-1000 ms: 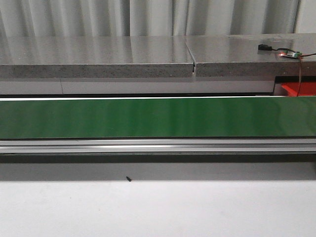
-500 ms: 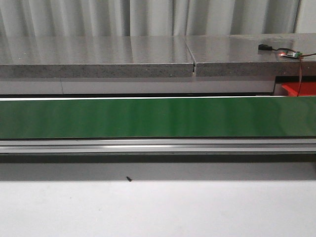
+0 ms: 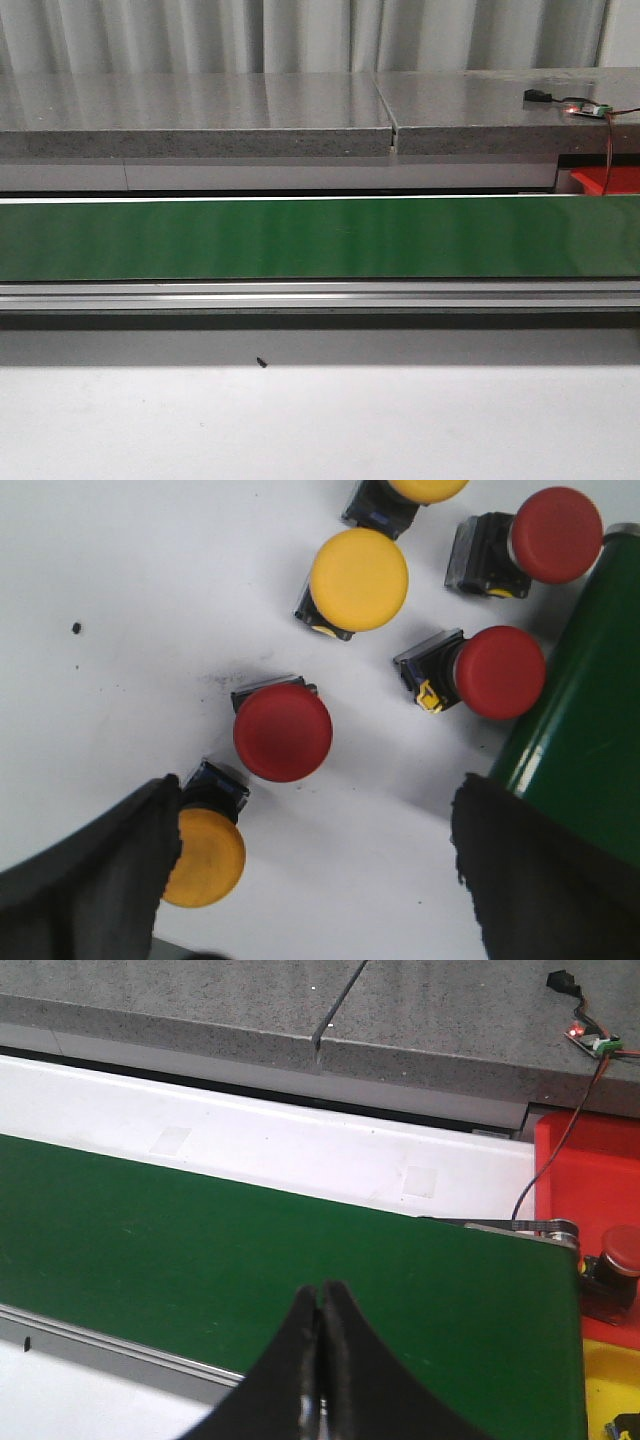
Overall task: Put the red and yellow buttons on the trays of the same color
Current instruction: 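Move the left gripper to another red button and close on it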
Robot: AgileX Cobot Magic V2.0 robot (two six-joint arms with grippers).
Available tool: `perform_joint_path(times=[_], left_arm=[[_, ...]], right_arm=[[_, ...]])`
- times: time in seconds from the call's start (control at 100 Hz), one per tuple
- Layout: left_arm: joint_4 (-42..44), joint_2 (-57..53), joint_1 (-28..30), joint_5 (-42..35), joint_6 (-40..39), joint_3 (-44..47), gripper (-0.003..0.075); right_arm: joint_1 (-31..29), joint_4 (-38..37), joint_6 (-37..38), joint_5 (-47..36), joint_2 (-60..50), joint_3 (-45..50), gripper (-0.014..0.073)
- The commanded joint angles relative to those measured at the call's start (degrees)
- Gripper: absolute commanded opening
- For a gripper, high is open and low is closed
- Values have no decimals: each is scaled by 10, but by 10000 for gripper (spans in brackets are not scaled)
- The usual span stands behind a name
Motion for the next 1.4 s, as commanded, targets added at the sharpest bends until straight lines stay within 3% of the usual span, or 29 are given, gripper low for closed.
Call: perform_joint_path(times=[0.0,0.11,0.61,1.11,1.21,1.39], left_arm=[[-14,-1,-9,7,20,-29,526],[0,18,-18,7,60,-29,526],[17,51,-21,-69,73,-31,526],[11,95,-34,-51,91,-28,490],[11,95,-34,-53,91,-28,435],[15,95,-34,-52,91,-28,212]], right_arm=[[0,11,-4,-32,-2,-14,-67],[0,11,-4,-32,-2,-14,-67],[0,22,-4,-32,-2,-14,-67],[0,25,-4,-32,-2,-14,-67],[0,25,-4,-32,-2,-14,-67],[0,25,-4,-32,-2,-14,-67]])
